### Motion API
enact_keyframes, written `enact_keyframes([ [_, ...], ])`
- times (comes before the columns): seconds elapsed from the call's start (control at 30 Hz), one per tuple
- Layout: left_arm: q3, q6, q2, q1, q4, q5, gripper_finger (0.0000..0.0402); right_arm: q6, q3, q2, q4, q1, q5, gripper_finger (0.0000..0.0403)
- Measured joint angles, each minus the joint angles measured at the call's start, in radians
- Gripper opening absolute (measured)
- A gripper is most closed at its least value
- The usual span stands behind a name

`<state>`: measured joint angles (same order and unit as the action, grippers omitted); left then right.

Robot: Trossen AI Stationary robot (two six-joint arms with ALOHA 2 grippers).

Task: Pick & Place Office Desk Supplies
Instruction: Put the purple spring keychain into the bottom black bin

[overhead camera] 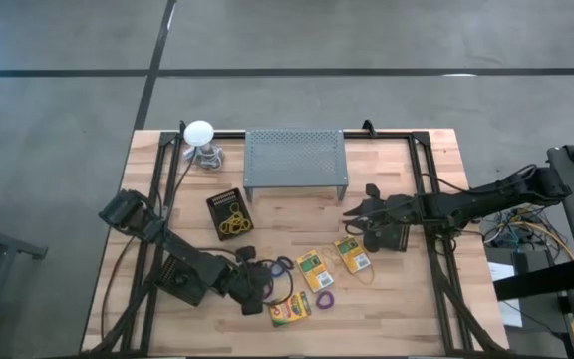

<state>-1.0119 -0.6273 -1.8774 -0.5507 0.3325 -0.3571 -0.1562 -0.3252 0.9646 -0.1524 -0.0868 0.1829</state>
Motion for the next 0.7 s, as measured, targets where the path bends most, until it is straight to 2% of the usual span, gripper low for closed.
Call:
enact_keyframes([
  [0.23, 0.000, -0.020, -0.008, 0.000, -0.005, 0.013, 0.0114, 0.000, 0.000, 0.000, 0.000, 0.000, 0.000, 0.0100],
  [0.47, 0.000, -0.144, -0.006, 0.002, -0.011, 0.018, 0.0017, 0.000, 0.000, 0.000, -0.001, 0.000, 0.000, 0.0100],
  [0.57, -0.001, -0.214, 0.001, 0.003, 0.002, -0.004, 0.0015, 0.000, 0.000, 0.000, -0.001, 0.000, 0.000, 0.0100],
  [0.7, -0.025, -0.224, 0.045, 0.003, 0.033, -0.036, 0.0012, 0.000, 0.000, 0.000, -0.001, 0.000, 0.000, 0.0100],
])
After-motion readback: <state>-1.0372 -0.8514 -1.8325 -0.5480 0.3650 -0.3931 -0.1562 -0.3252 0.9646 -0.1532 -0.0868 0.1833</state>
